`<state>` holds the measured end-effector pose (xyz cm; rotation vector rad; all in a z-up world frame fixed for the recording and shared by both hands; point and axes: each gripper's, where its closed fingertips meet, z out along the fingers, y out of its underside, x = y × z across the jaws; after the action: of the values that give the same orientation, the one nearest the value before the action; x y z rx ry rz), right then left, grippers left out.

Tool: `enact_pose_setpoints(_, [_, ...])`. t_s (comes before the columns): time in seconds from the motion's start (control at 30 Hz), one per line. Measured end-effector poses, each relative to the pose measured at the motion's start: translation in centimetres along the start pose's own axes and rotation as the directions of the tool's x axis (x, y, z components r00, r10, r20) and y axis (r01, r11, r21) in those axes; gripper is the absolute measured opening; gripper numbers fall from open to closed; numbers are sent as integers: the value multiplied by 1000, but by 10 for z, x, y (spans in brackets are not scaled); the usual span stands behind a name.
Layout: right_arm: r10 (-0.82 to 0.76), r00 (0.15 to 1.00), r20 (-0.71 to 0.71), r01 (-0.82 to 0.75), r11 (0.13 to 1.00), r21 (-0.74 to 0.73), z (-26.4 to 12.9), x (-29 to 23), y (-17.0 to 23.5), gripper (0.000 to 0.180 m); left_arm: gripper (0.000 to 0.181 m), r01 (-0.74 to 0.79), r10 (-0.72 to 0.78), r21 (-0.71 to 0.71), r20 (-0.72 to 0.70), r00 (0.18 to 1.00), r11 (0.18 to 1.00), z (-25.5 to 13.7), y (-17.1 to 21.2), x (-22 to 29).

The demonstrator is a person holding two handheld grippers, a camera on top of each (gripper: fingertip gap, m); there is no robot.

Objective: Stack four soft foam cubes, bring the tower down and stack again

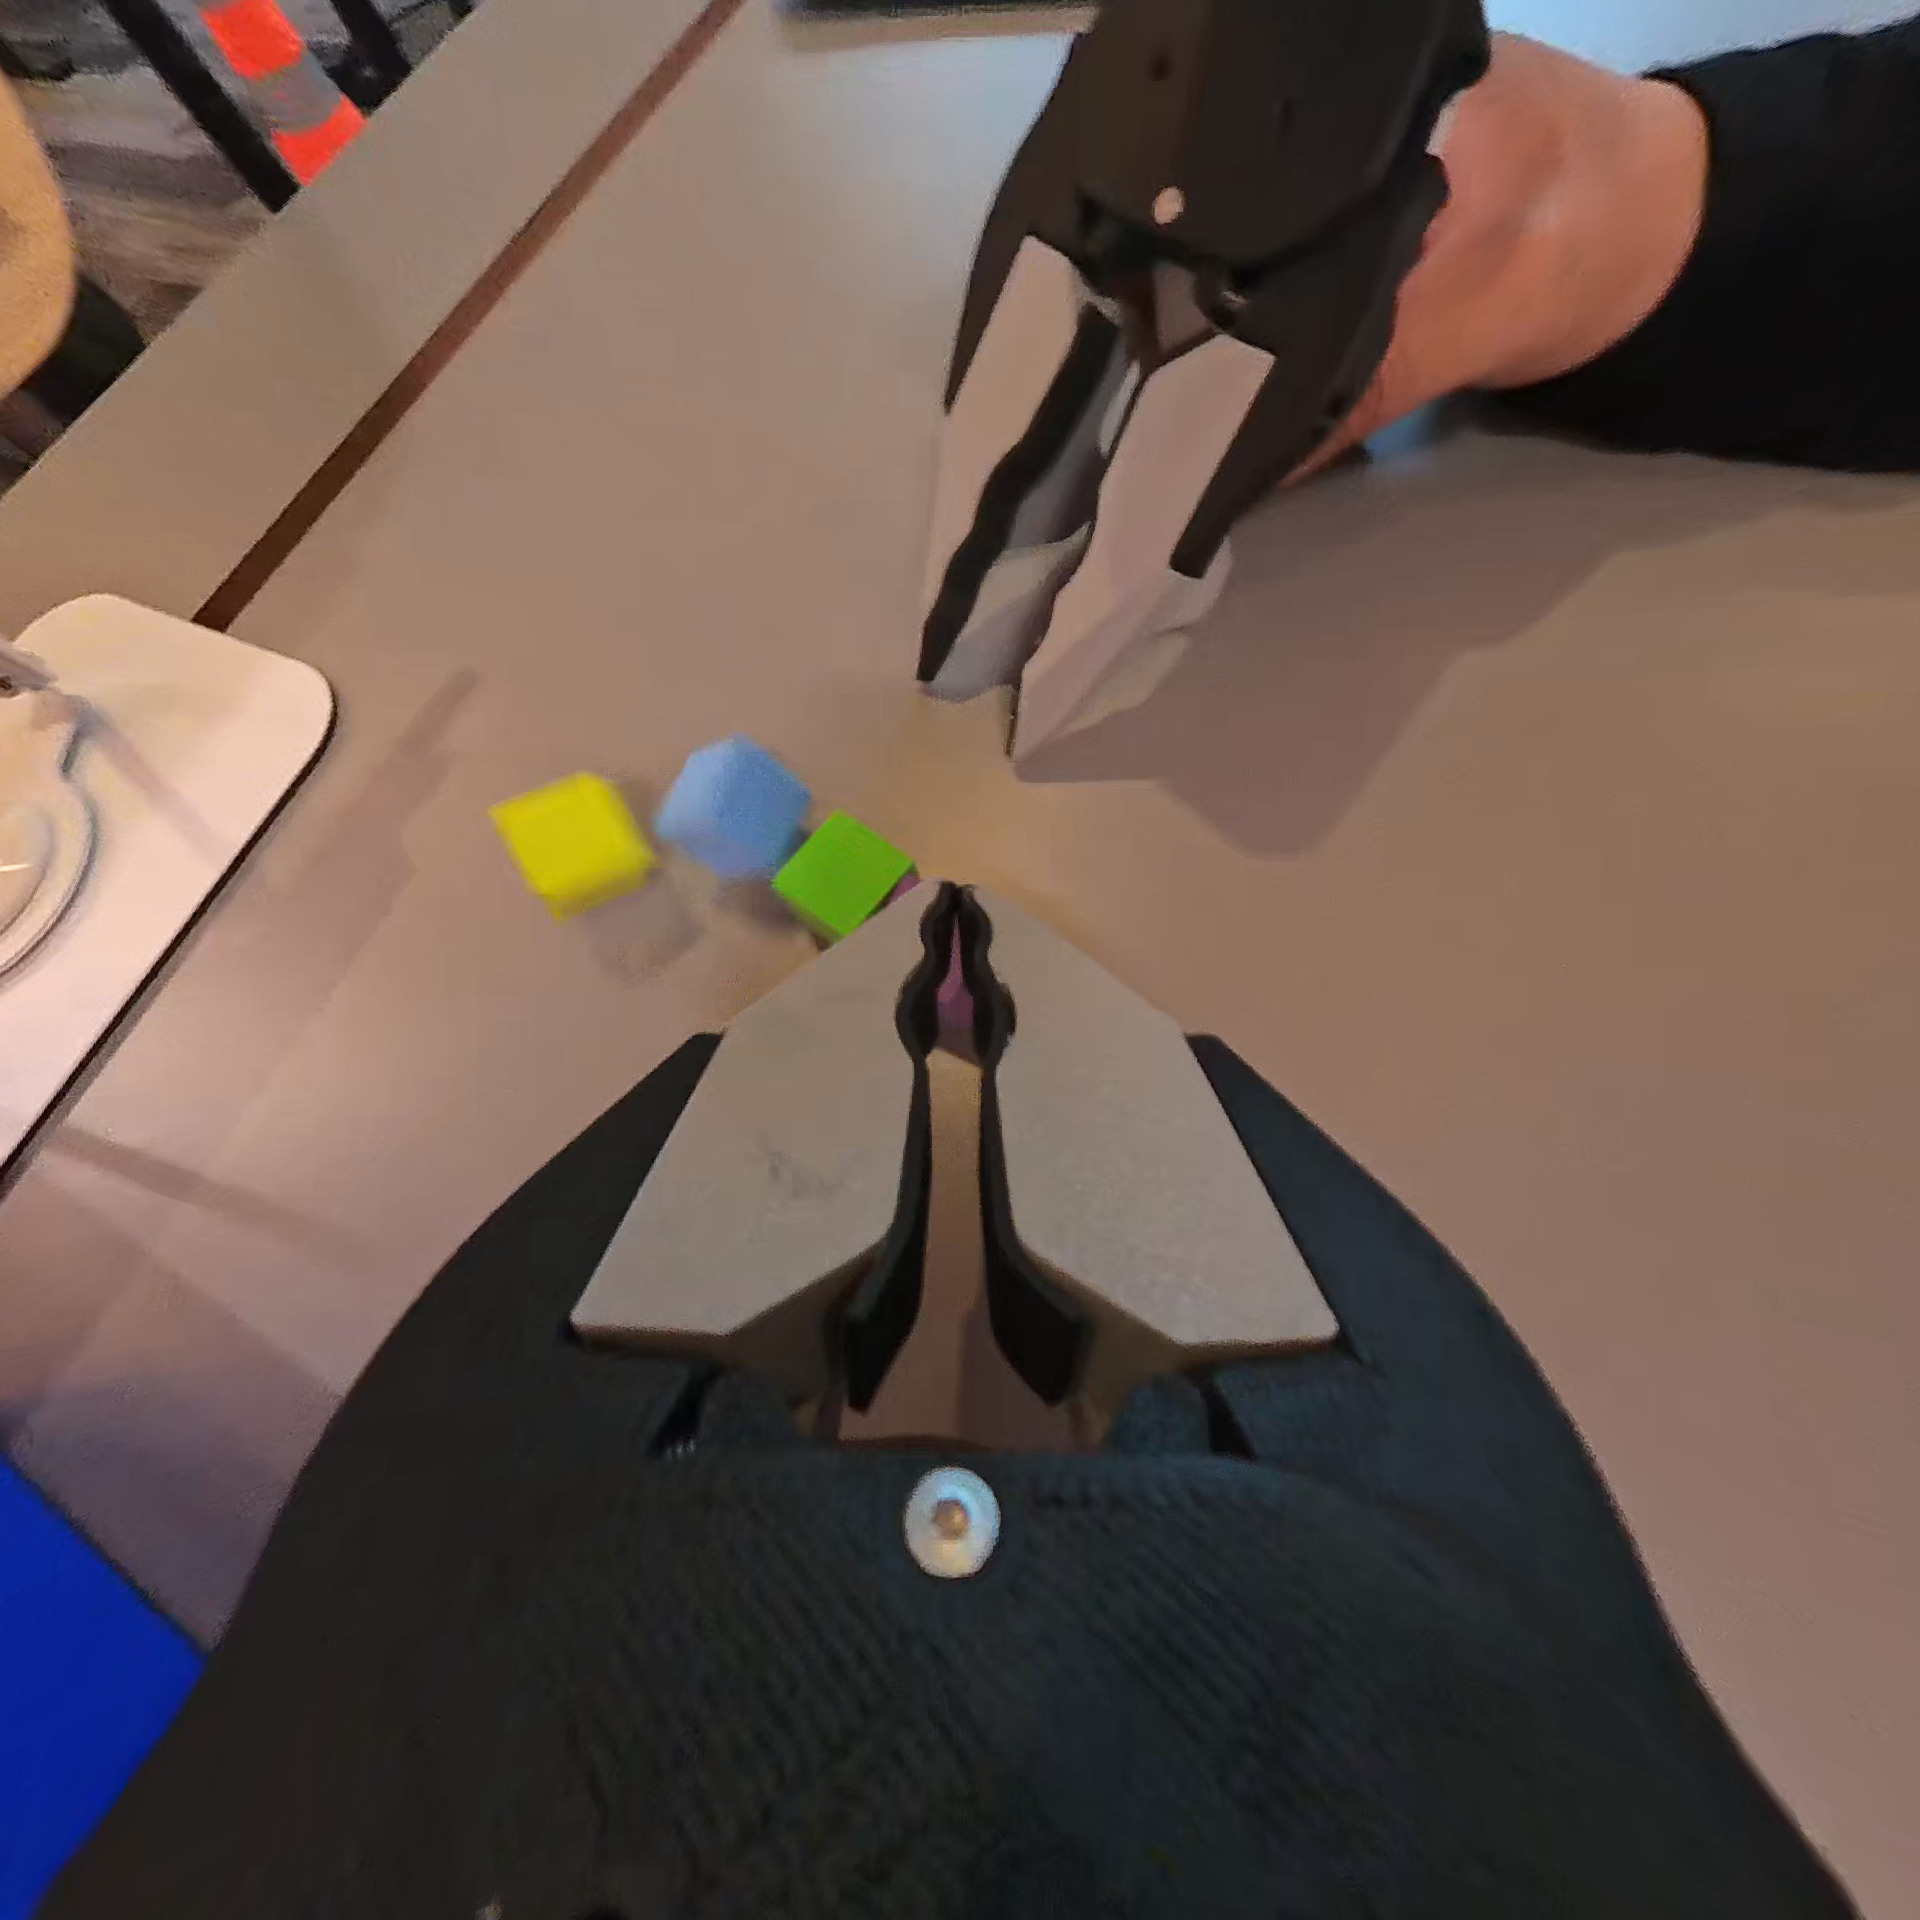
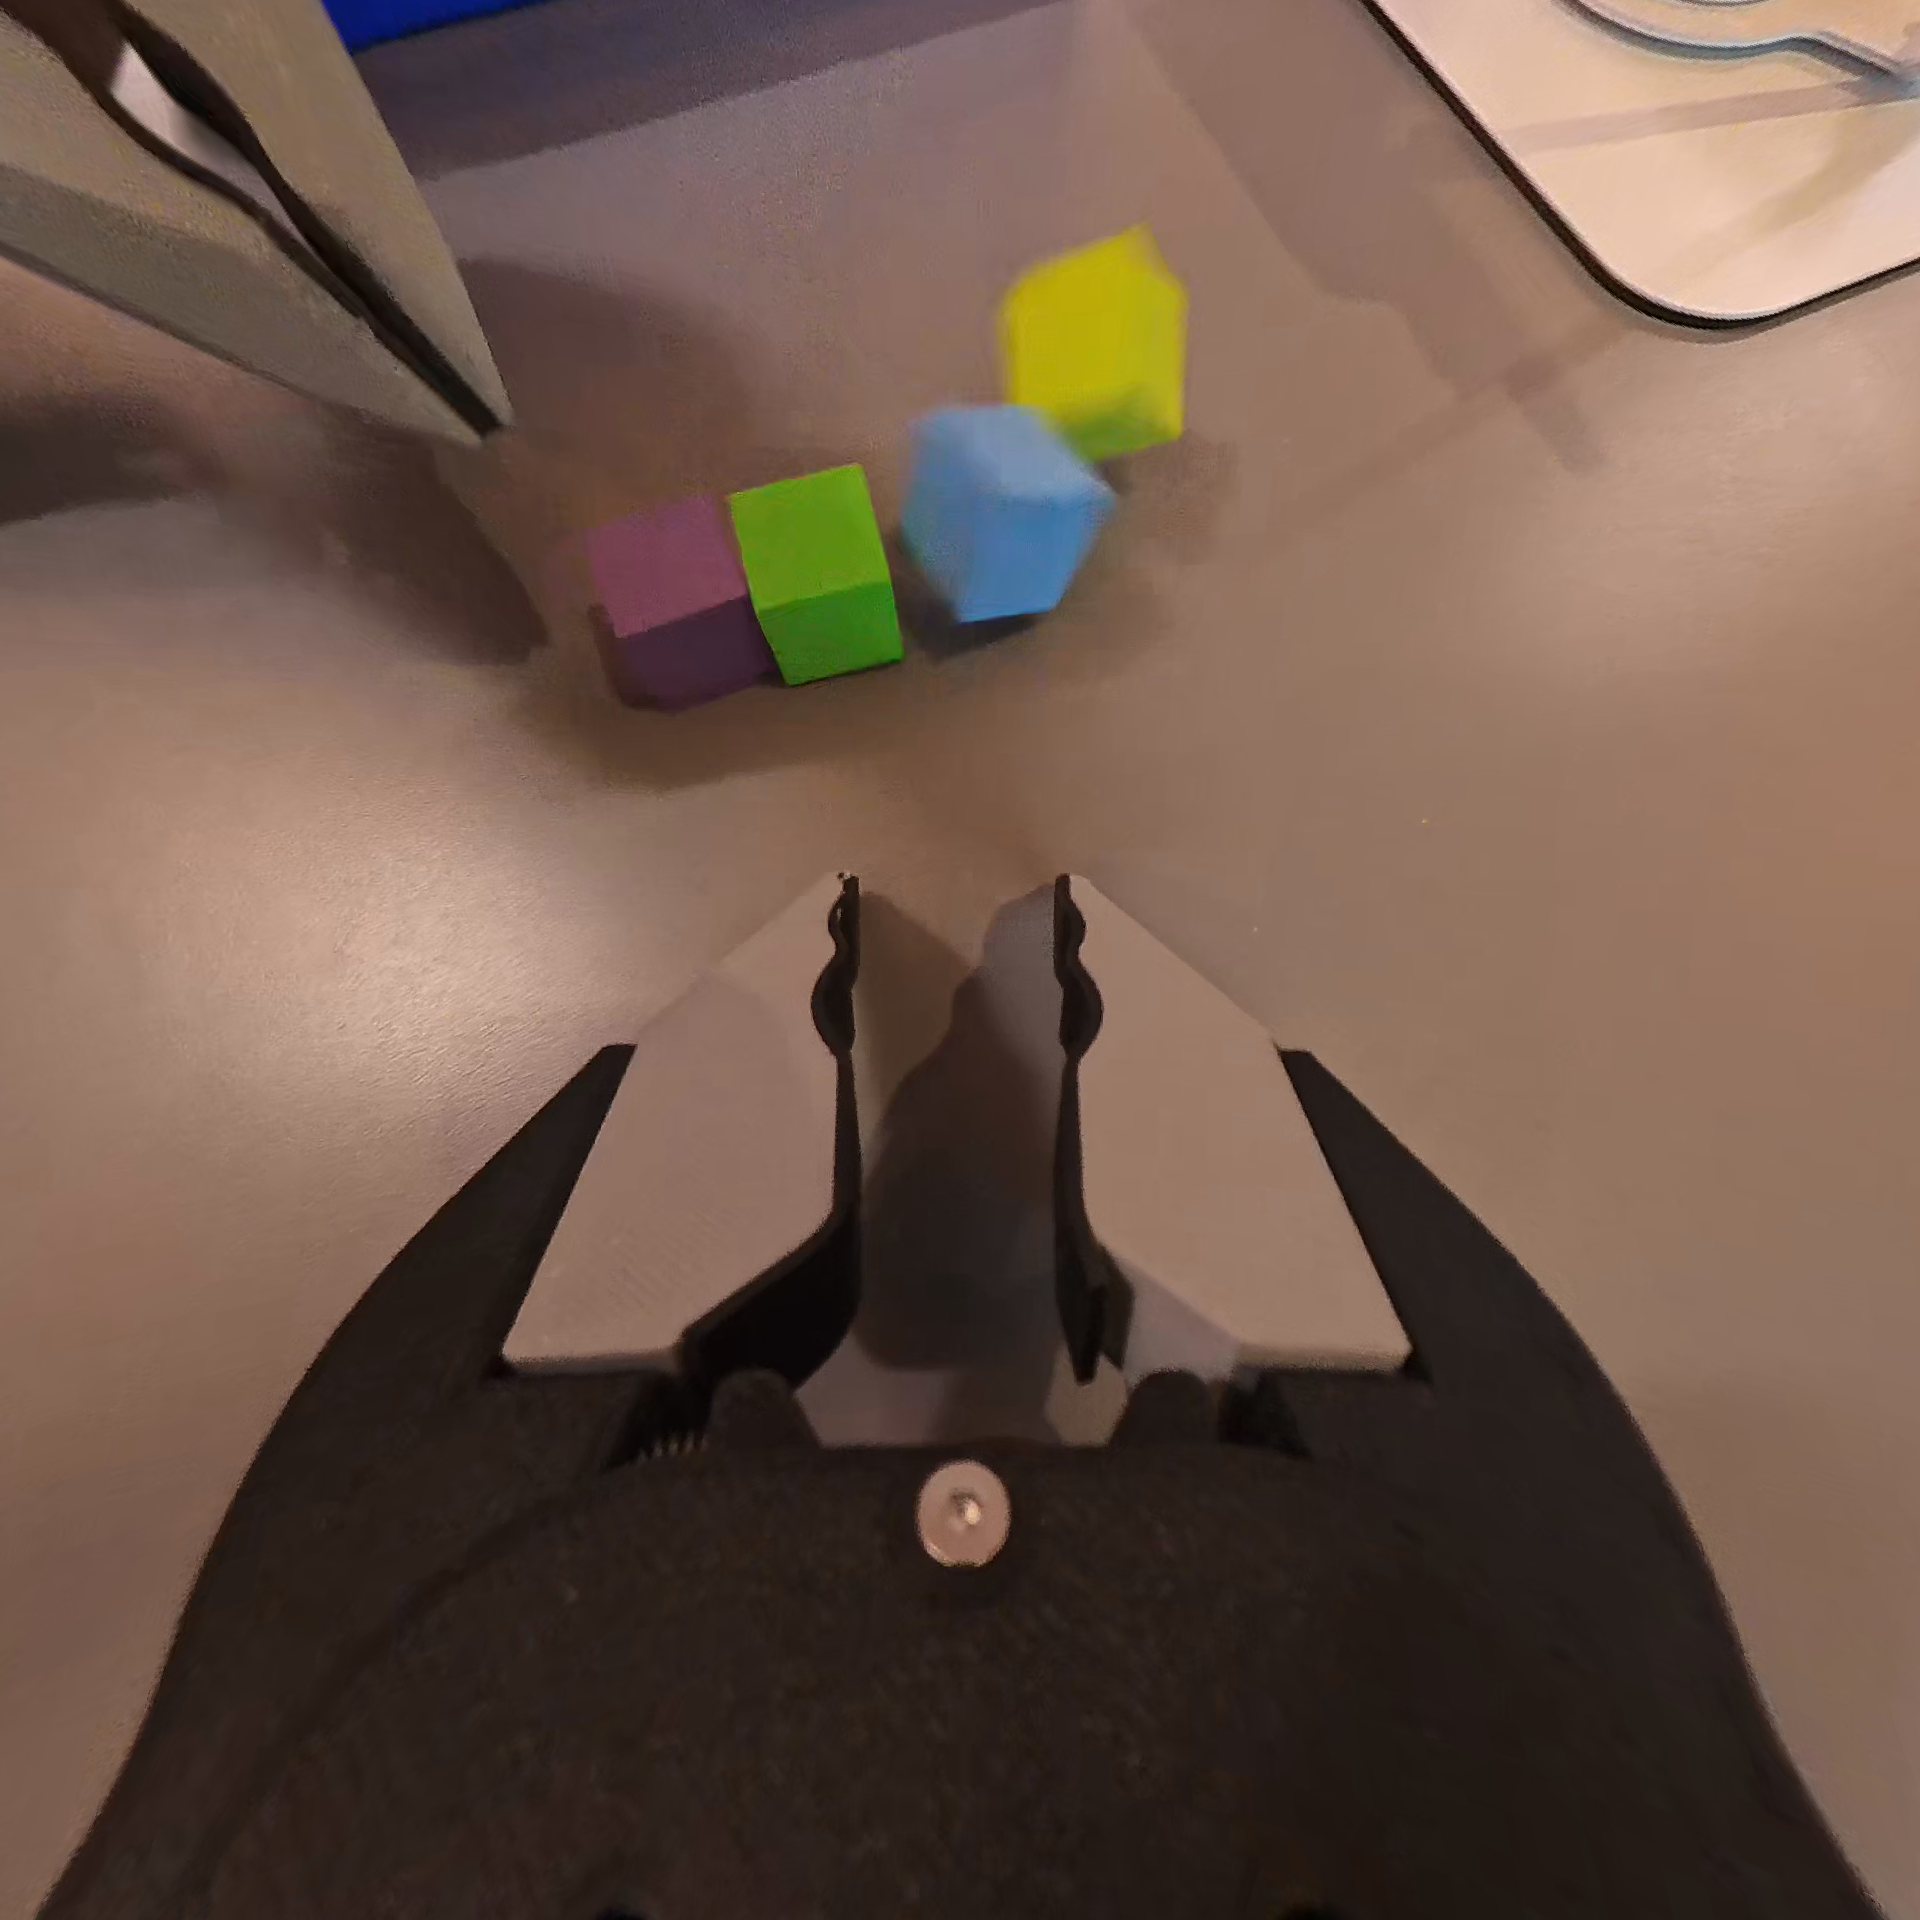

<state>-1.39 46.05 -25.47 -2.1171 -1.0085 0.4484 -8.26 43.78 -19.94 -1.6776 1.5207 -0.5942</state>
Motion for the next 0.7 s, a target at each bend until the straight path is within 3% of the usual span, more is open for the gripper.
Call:
enact_pose_setpoints(0.27, [19,956,-291,-5,999,48,-18,42,-10,37,6,-1,7,-110,57,998,994,13,23,-11])
enact_pose_setpoints(0.7, [110,867,-485,-56,990,126,-44,78,-14,47,10,20,-10,-128,75,997,992,14,31,-16])
